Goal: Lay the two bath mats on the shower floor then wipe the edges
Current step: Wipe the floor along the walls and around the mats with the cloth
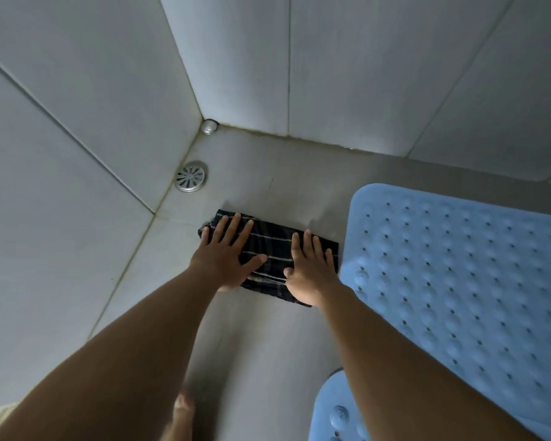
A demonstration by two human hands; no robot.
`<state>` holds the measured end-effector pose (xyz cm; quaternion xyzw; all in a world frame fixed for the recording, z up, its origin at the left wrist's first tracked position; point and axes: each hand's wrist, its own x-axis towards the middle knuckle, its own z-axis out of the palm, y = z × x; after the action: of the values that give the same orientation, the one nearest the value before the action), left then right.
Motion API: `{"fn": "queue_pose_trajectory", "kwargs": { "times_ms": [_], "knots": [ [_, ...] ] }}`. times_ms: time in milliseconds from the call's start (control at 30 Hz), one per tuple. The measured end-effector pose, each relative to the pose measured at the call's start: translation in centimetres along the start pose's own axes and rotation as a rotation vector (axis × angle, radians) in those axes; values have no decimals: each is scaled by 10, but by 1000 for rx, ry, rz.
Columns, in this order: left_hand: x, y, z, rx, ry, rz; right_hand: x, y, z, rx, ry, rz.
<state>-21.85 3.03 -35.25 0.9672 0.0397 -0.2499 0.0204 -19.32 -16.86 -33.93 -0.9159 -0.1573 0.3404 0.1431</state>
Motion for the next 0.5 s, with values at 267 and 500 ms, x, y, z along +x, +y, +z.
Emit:
{"fn": "queue_pose_trajectory", "kwargs": {
  "times_ms": [267,500],
  "knots": [
    [72,5,-29,17,76,49,55,16,-44,-3,78,28],
    [127,13,-52,1,124,91,99,39,-83,-27,137,2]
  ]
}}
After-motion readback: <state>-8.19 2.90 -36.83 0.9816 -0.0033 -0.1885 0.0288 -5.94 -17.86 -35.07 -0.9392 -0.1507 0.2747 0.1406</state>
